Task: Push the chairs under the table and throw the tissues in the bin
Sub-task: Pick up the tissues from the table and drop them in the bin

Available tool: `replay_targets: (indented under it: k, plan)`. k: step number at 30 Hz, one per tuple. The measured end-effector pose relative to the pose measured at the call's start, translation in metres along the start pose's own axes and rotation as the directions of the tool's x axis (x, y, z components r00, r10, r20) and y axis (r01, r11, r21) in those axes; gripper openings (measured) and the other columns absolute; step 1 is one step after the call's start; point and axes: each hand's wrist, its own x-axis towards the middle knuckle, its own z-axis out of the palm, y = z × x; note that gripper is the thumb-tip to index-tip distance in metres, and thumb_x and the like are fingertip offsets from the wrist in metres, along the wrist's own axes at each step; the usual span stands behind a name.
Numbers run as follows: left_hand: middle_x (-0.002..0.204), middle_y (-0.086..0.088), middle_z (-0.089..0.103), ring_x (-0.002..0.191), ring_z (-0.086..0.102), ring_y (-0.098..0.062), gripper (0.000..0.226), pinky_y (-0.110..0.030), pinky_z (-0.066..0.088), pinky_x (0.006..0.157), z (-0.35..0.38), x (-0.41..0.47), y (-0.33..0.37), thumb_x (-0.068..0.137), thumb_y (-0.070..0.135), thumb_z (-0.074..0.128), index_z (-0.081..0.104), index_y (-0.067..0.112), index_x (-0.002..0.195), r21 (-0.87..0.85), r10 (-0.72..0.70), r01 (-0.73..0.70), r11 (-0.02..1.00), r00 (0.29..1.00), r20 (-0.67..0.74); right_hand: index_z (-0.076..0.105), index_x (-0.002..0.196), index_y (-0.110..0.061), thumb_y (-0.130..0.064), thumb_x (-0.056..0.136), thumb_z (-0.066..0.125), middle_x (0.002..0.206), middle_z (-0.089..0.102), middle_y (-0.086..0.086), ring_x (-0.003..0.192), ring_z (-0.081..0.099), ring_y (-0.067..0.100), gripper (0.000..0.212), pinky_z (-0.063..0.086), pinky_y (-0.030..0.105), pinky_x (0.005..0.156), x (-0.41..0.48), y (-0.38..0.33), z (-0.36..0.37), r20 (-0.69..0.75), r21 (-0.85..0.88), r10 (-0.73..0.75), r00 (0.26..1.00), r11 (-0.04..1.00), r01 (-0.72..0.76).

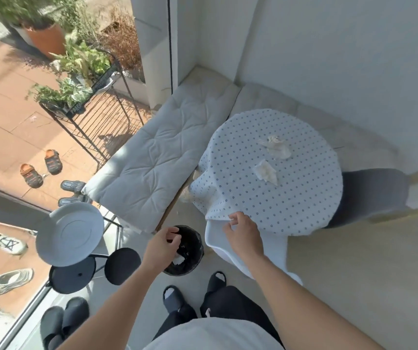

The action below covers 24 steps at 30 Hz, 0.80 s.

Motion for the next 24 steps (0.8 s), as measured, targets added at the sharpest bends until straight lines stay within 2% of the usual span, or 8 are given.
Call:
replay_targets:
  k: [3, 6, 10, 15, 18, 21, 24]
  plan:
    - [0.108, 0.013, 0.076, 0.090, 0.075, -0.009, 0.023, -0.031, 0.059, 0.078, 0.004, 0.015, 0.020, 0.098, 0.038, 0.060, 0.064, 0.032, 0.120, 0.035, 0.040, -0.042, 0.999, 0.998, 0.053, 0.060, 0.127, -0.025, -0.033, 0.101, 0.060, 0.118, 0.064, -0.009, 0.108, 0.058, 0.015, 0.027, 0.056, 0.038, 0.087, 0.009, 0.019, -0.025, -0.062, 0.044, 0.053, 0.997, 0.998, -0.051]
    - [0.107, 0.014, 0.074, 0.092, 0.074, -0.009, 0.021, -0.038, 0.060, 0.089, 0.010, 0.033, 0.044, 0.098, 0.038, 0.059, 0.064, 0.035, 0.118, 0.074, 0.087, -0.094, 0.993, 0.993, 0.085, 0.060, 0.125, -0.024, -0.036, 0.100, 0.062, 0.116, 0.064, -0.008, 0.107, 0.062, 0.018, 0.028, 0.059, 0.043, 0.086, 0.022, 0.041, -0.050, -0.125, 0.083, 0.099, 0.987, 0.993, -0.089]
    - [0.108, 0.014, 0.073, 0.089, 0.075, -0.009, 0.023, -0.040, 0.060, 0.091, 0.024, 0.058, 0.078, 0.098, 0.041, 0.058, 0.064, 0.035, 0.119, 0.099, 0.121, -0.135, 0.986, 0.983, 0.135, 0.062, 0.123, -0.023, -0.036, 0.098, 0.065, 0.116, 0.066, -0.007, 0.105, 0.063, 0.019, 0.028, 0.058, 0.042, 0.087, 0.042, 0.073, -0.080, -0.177, 0.136, 0.181, 0.967, 0.978, -0.159]
    - [0.110, 0.011, 0.074, 0.081, 0.078, -0.008, 0.023, -0.041, 0.061, 0.091, 0.052, 0.098, 0.117, 0.100, 0.037, 0.061, 0.066, 0.029, 0.121, 0.112, 0.123, -0.142, 0.983, 0.979, 0.163, 0.062, 0.125, -0.022, -0.037, 0.097, 0.065, 0.119, 0.067, -0.005, 0.103, 0.063, 0.016, 0.031, 0.058, 0.041, 0.087, 0.079, 0.110, -0.107, -0.176, 0.208, 0.258, 0.950, 0.953, -0.220]
    - [0.112, 0.009, 0.075, 0.083, 0.078, -0.009, 0.023, -0.040, 0.060, 0.089, 0.070, 0.121, 0.146, 0.101, 0.036, 0.061, 0.066, 0.027, 0.122, 0.100, 0.098, -0.117, 0.988, 0.980, 0.172, 0.061, 0.126, -0.022, -0.038, 0.098, 0.065, 0.120, 0.067, -0.005, 0.102, 0.064, 0.015, 0.033, 0.059, 0.041, 0.086, 0.112, 0.129, -0.119, -0.153, 0.232, 0.275, 0.949, 0.944, -0.236]
    - [0.112, 0.008, 0.077, 0.086, 0.078, -0.009, 0.023, -0.044, 0.061, 0.093, 0.091, 0.150, 0.171, 0.102, 0.033, 0.061, 0.067, 0.025, 0.123, 0.064, 0.058, -0.070, 0.996, 0.984, 0.169, 0.059, 0.129, -0.023, -0.040, 0.098, 0.065, 0.123, 0.066, -0.005, 0.104, 0.064, 0.015, 0.036, 0.058, 0.040, 0.086, 0.150, 0.146, -0.125, -0.119, 0.254, 0.282, 0.952, 0.936, -0.245]
    - [0.110, 0.012, 0.079, 0.087, 0.078, -0.006, 0.020, -0.045, 0.062, 0.092, 0.112, 0.180, 0.192, 0.101, 0.034, 0.061, 0.068, 0.030, 0.119, 0.036, 0.019, -0.026, 0.999, 0.982, 0.186, 0.058, 0.132, -0.024, -0.042, 0.098, 0.064, 0.125, 0.064, -0.006, 0.108, 0.063, 0.016, 0.039, 0.060, 0.043, 0.086, 0.192, 0.162, -0.126, -0.078, 0.263, 0.274, 0.958, 0.933, -0.246]
